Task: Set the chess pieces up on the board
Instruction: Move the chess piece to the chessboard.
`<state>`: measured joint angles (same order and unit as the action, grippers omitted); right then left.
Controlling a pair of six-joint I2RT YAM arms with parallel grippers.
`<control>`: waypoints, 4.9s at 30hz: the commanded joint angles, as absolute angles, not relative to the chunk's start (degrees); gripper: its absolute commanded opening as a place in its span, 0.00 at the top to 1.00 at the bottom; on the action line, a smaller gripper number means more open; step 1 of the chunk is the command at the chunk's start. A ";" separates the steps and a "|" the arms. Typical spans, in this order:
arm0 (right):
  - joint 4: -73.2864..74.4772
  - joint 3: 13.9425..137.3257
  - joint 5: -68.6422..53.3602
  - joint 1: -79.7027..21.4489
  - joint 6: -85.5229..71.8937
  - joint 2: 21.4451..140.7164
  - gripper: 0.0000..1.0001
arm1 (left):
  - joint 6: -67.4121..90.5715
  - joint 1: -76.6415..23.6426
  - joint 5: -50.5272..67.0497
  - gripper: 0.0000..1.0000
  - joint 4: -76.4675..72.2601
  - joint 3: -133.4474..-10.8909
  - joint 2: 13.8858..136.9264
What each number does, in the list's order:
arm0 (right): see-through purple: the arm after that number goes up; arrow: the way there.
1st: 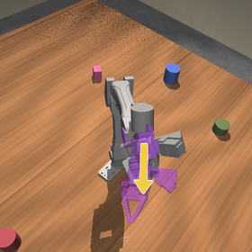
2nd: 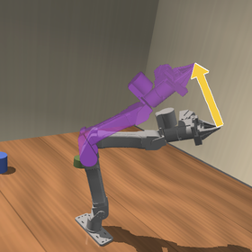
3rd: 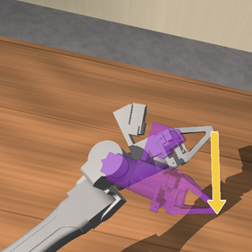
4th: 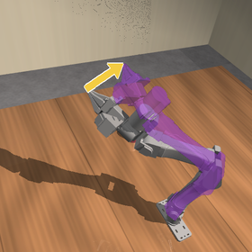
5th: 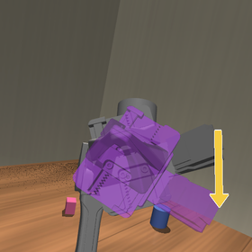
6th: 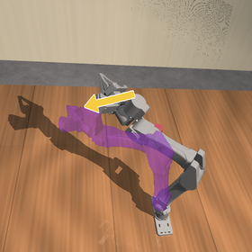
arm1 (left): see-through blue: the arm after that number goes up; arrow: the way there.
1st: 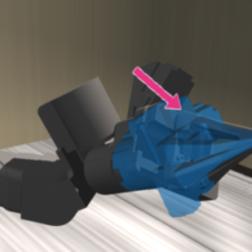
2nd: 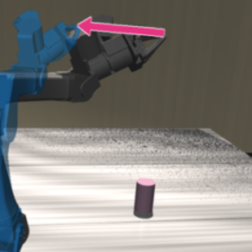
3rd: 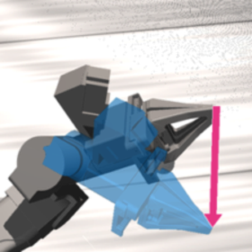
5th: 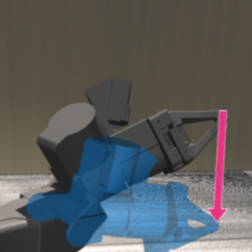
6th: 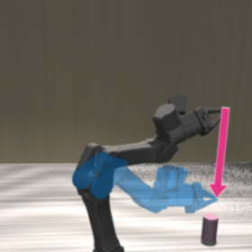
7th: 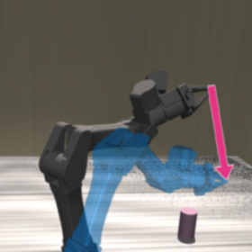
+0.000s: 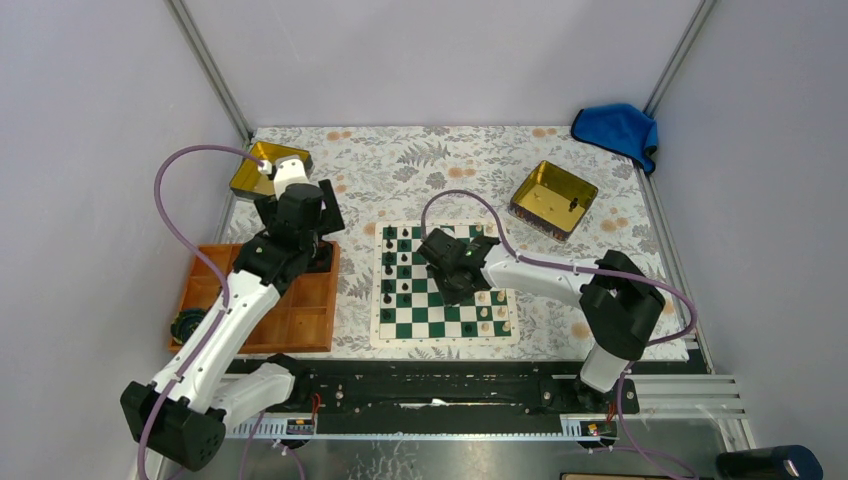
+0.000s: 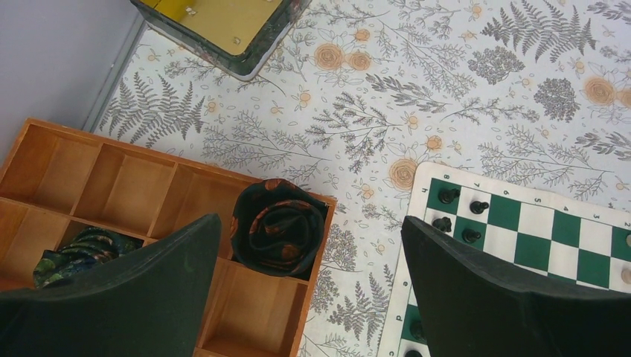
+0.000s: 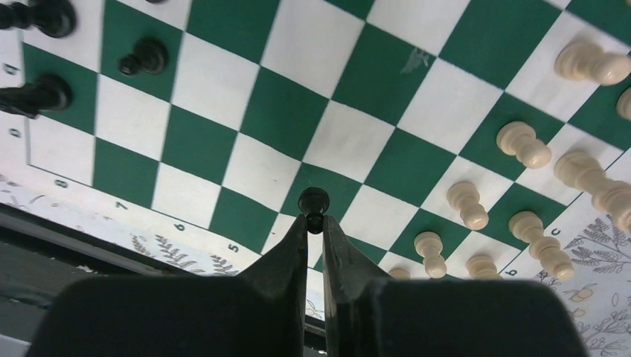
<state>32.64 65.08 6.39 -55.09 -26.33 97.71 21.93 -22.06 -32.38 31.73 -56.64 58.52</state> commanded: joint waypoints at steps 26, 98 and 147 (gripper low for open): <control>45.03 93.22 2.47 -63.30 -21.34 116.39 1.00 | 19.80 -21.75 -35.51 0.01 29.79 -58.31 52.33; 41.21 76.84 14.93 -63.94 -26.56 97.58 0.36 | 20.70 -21.97 -35.46 0.01 30.12 -57.66 55.82; 33.82 56.52 10.03 -58.63 -34.71 92.64 0.68 | 21.00 -21.97 -33.86 0.01 29.36 -56.82 58.67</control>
<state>34.76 56.93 10.83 -59.22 -34.41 92.77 20.84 -22.06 -33.58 31.68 -57.17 58.78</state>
